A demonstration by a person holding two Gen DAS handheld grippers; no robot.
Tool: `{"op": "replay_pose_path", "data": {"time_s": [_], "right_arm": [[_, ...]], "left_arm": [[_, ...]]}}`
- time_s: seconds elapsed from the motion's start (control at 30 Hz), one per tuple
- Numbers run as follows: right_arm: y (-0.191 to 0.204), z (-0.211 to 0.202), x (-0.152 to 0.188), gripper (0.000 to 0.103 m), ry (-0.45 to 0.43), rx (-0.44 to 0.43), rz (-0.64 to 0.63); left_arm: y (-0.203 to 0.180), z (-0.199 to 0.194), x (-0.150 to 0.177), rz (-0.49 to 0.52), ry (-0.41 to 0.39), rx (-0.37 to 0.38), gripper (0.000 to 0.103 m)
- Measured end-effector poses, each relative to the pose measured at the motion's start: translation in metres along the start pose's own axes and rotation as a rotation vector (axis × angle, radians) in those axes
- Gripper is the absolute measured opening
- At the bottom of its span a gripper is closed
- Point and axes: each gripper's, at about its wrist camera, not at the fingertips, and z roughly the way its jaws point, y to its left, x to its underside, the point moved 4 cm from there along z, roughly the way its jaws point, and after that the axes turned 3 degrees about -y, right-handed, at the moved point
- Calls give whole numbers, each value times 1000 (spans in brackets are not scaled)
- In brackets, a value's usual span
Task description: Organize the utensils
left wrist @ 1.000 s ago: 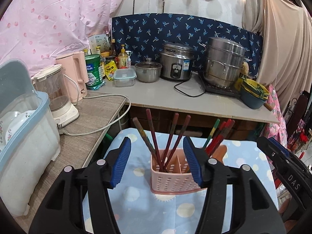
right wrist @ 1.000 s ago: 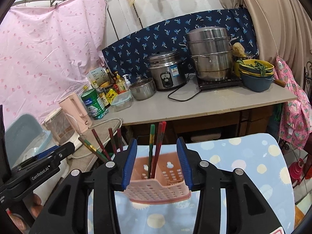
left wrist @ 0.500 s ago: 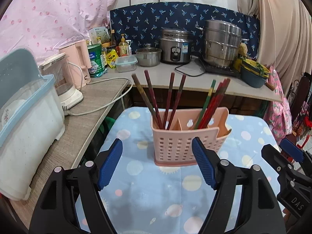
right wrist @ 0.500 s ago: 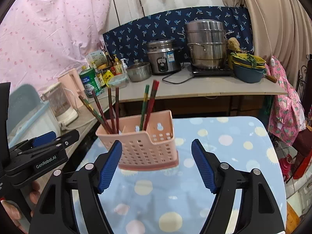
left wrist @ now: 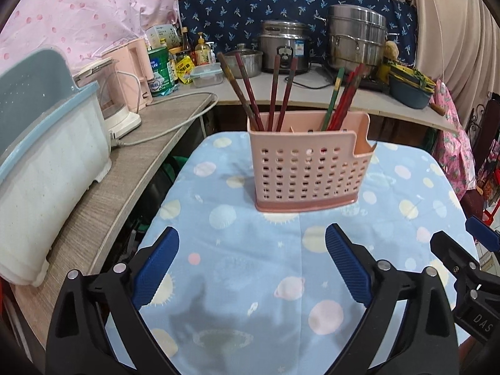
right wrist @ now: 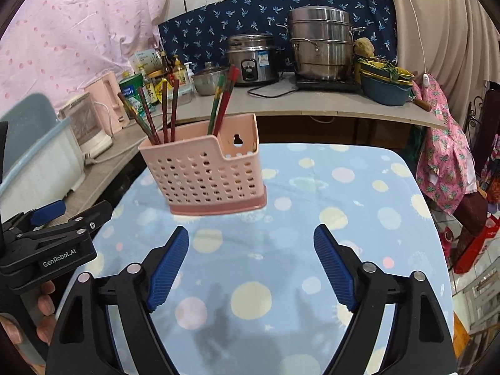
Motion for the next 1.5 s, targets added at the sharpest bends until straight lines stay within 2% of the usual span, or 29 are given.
{"op": "replay_pose_path", "data": {"time_s": [0.27, 0.4, 0.77, 1.5], "right_arm": [[-3, 0, 26, 86, 51, 25, -1], [-2, 2, 34, 97, 63, 30, -1], [8, 5, 44, 97, 79, 34, -47], [14, 18, 52, 97, 115, 31, -47]], "left_arm": [[-1, 2, 33, 24, 44, -7, 93], [-3, 3, 43, 41, 56, -19, 93], [-7, 10, 60, 37, 106, -21, 93], [-4, 17, 62, 30, 119, -22, 93]]}}
